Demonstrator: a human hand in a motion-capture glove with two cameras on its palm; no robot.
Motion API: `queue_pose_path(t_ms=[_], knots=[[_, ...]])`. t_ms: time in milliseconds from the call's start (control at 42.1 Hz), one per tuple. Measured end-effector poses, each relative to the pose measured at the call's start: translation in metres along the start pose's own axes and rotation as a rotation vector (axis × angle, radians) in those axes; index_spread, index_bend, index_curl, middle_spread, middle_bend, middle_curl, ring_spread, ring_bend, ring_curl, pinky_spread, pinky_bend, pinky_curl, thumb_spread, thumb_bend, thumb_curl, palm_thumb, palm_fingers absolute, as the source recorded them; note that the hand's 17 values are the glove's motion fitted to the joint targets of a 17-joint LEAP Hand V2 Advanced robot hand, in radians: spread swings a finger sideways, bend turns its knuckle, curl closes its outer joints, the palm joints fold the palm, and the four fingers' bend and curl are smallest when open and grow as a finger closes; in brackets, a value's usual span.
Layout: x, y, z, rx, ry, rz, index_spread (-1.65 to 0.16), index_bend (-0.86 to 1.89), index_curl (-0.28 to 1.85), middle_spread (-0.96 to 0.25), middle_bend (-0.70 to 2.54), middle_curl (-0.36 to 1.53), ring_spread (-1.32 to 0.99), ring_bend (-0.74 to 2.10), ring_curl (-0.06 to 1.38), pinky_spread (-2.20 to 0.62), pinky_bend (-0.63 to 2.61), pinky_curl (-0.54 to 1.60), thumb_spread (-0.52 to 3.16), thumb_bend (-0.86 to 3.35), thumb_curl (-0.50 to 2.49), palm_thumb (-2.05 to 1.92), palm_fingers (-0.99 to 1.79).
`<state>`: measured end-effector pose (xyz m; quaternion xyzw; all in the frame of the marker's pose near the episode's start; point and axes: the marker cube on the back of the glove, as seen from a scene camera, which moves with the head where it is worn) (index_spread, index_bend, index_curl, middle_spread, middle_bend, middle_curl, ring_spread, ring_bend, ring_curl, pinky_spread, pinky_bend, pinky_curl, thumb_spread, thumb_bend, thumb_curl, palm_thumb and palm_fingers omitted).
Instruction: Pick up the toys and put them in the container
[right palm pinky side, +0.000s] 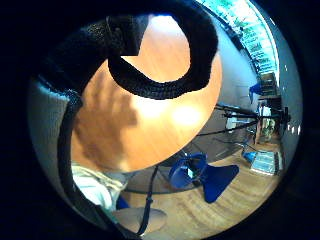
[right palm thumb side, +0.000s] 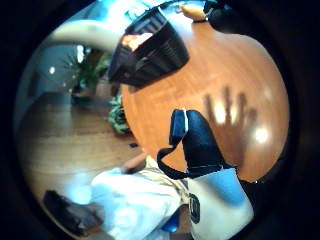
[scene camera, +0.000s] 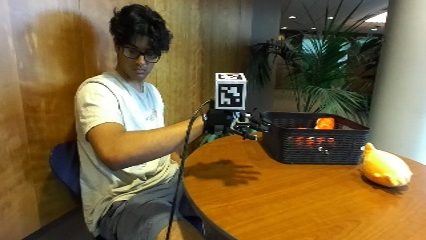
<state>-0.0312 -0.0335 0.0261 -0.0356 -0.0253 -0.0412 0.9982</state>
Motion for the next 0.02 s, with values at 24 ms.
queue_pose_path(t_ms=[24], knots=[[-0.0001,0.0002,0.0001,0.0,0.001,-0.001,-0.34,0.25,0.48,0.01,0.15,0.24,0.04,0.18,0.33,0.03,0.99,0.33,1.4,-0.01,0.37,0.2,-0.04]])
